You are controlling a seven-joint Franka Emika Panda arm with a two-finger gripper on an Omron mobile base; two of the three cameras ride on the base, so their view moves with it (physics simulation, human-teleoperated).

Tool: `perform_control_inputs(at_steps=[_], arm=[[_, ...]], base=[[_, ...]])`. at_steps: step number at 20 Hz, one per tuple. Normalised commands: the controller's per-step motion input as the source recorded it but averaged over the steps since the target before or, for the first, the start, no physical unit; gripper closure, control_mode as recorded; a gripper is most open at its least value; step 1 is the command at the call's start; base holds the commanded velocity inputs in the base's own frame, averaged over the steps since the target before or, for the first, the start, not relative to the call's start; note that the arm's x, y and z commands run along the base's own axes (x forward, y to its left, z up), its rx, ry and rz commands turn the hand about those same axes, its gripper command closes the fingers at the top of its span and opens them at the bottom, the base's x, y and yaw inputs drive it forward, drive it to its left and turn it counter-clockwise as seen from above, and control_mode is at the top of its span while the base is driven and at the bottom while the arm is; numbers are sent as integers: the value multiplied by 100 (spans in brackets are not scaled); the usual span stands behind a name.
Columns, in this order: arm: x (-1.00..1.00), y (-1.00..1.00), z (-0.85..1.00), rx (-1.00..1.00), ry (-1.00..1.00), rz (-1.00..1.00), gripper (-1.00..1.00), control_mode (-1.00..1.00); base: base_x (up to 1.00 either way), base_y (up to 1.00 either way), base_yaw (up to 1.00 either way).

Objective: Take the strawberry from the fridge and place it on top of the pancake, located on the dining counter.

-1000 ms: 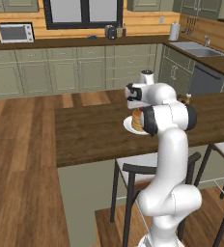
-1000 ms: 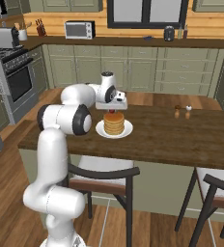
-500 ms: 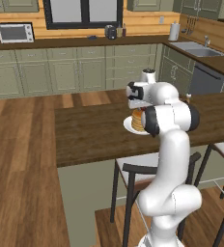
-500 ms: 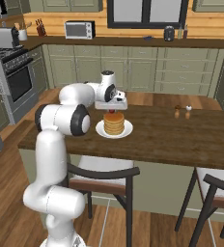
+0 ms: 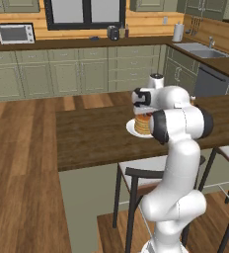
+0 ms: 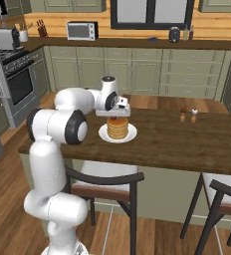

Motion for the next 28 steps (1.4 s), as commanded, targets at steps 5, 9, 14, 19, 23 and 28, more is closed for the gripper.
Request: perform_control_inputs(at_steps=[5,9,14,19,23,28], arm=[[18,0,-8,0,0,1,100,-100],[35,-8,0,0,0,6,100,-100],[42,-15,0,0,0,6,100,-100],[0,-8,-27,0,3,1,100,-100],[0,0,-27,0,-4,0,100,-100],[0,0,-21,0,0,0,100,-100]], base=[[0,0,0],[0,0,0],[0,0,0],[0,0,0],[0,0,0],[0,0,0]])
